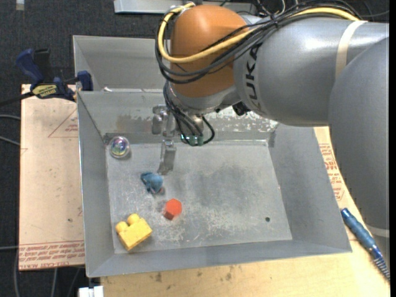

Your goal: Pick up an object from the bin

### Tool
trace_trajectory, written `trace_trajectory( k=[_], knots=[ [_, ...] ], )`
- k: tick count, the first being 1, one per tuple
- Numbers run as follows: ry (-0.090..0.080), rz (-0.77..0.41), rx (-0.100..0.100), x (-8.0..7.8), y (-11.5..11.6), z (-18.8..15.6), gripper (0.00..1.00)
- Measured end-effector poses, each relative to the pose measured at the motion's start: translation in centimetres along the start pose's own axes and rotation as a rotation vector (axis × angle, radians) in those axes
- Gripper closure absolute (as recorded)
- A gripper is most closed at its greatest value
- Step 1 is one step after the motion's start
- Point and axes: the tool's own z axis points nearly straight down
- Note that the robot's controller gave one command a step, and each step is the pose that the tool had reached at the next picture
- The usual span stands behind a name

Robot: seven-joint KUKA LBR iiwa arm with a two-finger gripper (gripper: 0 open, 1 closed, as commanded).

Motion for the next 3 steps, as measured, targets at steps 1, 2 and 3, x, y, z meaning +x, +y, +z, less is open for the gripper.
trace_trajectory(
  k=[1,2,3],
  knots=[
    [-0.003,-0.305,0.000,2.8,-4.5,14.2,0.00],
    [-0.014,-0.374,0.000,3.5,-0.3,14.6,0.00],
    [-0.017,-0.367,-0.002,3.4,-0.4,14.7,1.00]
  ],
)
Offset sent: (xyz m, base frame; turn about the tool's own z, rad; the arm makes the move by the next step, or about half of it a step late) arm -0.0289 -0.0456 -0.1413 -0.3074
